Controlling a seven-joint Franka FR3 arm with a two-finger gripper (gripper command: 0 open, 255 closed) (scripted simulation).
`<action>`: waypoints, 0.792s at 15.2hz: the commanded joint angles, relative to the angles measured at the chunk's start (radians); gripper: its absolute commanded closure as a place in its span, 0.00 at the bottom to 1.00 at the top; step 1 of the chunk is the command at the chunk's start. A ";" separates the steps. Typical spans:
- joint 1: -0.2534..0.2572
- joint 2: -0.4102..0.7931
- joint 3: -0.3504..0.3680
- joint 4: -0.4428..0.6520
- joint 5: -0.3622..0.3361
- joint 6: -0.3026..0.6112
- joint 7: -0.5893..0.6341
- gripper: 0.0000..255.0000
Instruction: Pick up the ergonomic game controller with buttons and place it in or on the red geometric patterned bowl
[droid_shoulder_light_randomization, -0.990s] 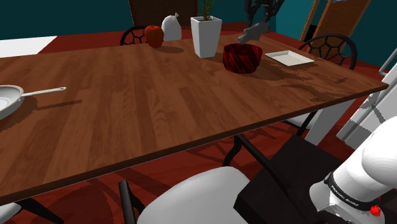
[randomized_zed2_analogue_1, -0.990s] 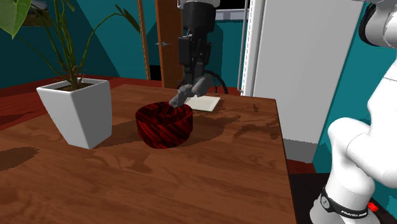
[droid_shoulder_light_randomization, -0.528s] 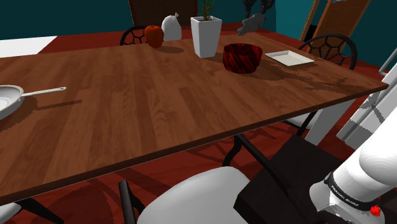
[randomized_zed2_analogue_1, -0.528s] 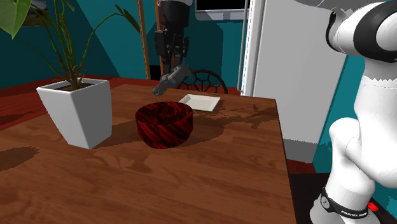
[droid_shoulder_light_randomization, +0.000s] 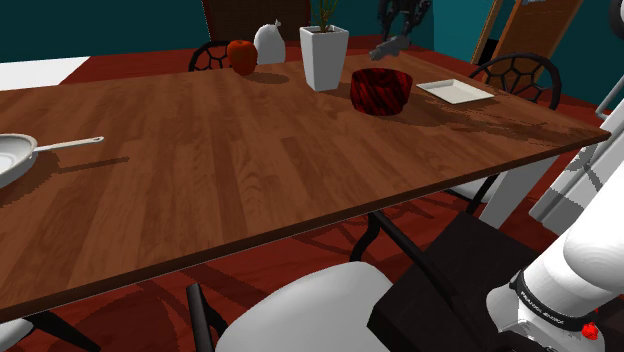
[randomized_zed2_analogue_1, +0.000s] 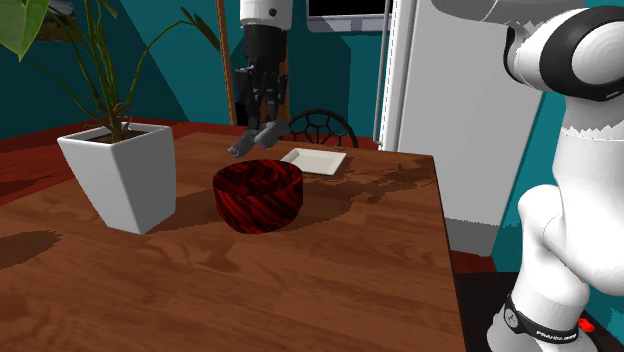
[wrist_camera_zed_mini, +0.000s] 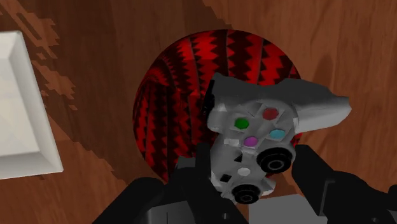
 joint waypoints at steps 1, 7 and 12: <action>0.001 -0.014 0.000 -0.046 -0.002 0.033 -0.004 1.00; 0.005 -0.046 0.002 -0.171 -0.006 0.126 -0.012 1.00; 0.007 -0.062 0.003 -0.253 -0.008 0.191 -0.017 1.00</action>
